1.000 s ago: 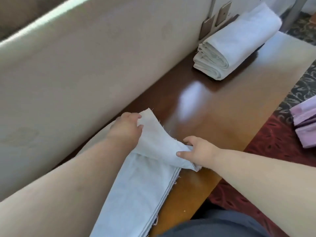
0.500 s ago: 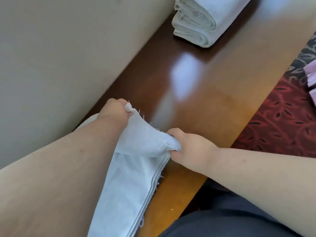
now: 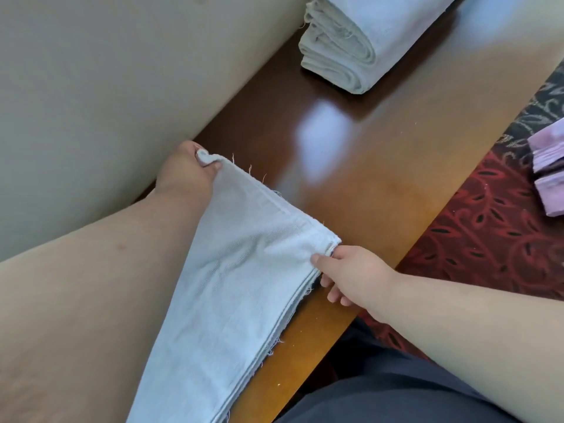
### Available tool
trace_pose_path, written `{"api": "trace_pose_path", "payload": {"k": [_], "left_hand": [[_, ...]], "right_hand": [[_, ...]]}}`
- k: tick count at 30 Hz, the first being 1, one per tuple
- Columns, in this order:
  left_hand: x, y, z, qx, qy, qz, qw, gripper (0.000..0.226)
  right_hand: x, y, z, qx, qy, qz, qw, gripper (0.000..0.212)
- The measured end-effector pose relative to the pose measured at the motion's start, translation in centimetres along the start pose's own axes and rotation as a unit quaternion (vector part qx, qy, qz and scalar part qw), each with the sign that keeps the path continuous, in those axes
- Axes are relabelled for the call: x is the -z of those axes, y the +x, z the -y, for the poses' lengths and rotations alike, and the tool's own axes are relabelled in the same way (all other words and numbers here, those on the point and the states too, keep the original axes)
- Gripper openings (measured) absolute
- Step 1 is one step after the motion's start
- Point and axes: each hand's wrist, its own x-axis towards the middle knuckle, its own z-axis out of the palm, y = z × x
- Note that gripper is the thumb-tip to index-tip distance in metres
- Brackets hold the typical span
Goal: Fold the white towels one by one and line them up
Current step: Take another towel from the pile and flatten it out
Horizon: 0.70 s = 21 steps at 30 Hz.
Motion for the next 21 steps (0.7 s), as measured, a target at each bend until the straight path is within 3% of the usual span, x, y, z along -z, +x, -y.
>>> {"api": "trace_pose_path", "payload": {"k": [4, 7, 10, 13, 17, 19, 21], "left_hand": [[-0.6, 0.7, -0.1, 0.006, -0.037, -0.006, 0.999, 0.023], [-1.4, 0.9, -0.4, 0.0, -0.048, 0.037, 0.998, 0.049], [-2.3, 0.5, -0.2, -0.035, 0.054, 0.071, 0.995, 0.063], [-1.9, 1.1, 0.2, -0.058, 0.104, 0.049, 0.992, 0.033], [-0.6, 2.8, 0.3, -0.044, 0.058, -0.003, 0.997, 0.015], [-1.1, 3.3, 0.1, -0.038, 0.057, -0.005, 0.998, 0.023], [-1.7, 3.1, -0.4, -0.02, 0.05, 0.006, 0.999, 0.059]], "right_hand": [[0.2, -0.2, -0.3, -0.097, 0.103, -0.007, 0.99, 0.017], [1.0, 0.2, -0.2, -0.035, 0.077, -0.075, 0.994, 0.021], [1.9, 0.8, 1.1, 0.039, -0.035, -0.131, 0.99, 0.032], [2.4, 1.5, 2.0, 0.098, -0.195, -0.115, 0.969, 0.028], [4.0, 1.5, 1.7, 0.146, -0.279, -0.13, 0.94, 0.026], [4.4, 1.7, 1.8, 0.136, -0.304, -0.131, 0.934, 0.02], [4.5, 2.0, 2.2, 0.129, -0.354, -0.131, 0.917, 0.018]]}}
